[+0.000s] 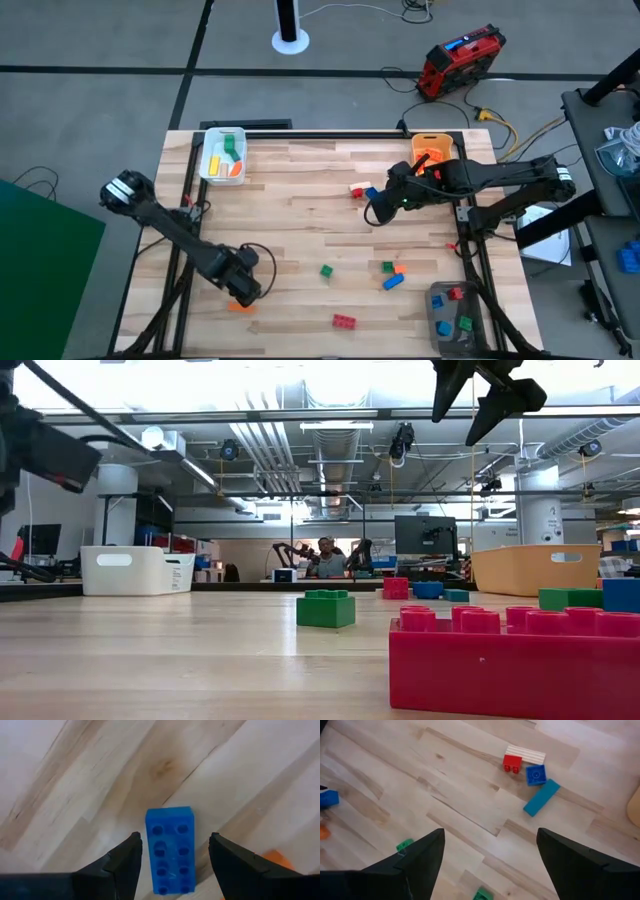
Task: Sort blocks by size
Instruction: Put the big blue game piece into the orange bin
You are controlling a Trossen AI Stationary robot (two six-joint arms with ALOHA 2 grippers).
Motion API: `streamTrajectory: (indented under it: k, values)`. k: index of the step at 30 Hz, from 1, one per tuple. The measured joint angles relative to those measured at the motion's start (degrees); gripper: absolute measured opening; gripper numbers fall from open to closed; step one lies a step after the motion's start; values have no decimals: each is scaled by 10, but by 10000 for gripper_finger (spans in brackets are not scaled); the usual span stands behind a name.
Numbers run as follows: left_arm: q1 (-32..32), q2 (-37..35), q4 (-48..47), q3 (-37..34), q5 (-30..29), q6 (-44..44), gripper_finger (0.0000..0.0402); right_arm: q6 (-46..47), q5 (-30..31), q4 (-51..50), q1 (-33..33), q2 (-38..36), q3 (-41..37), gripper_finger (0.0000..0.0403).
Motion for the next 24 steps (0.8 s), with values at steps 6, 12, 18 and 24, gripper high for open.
streamTrajectory:
  k: [6, 12, 18, 24]
  values:
    - [-2, 26, 21, -9, 0, 3, 206, 2, -11, 0, 0, 0, 0, 305]
    - [-2, 45, 43, -15, 0, 15, 205, 0, -13, 0, 0, 0, 0, 295]
    - [-2, 45, 53, -17, -2, 23, 162, -2, -13, 1, 0, 0, 0, 296]
    - [-2, 39, 57, -19, -7, 24, 110, -7, -13, 1, 0, 0, 0, 303]
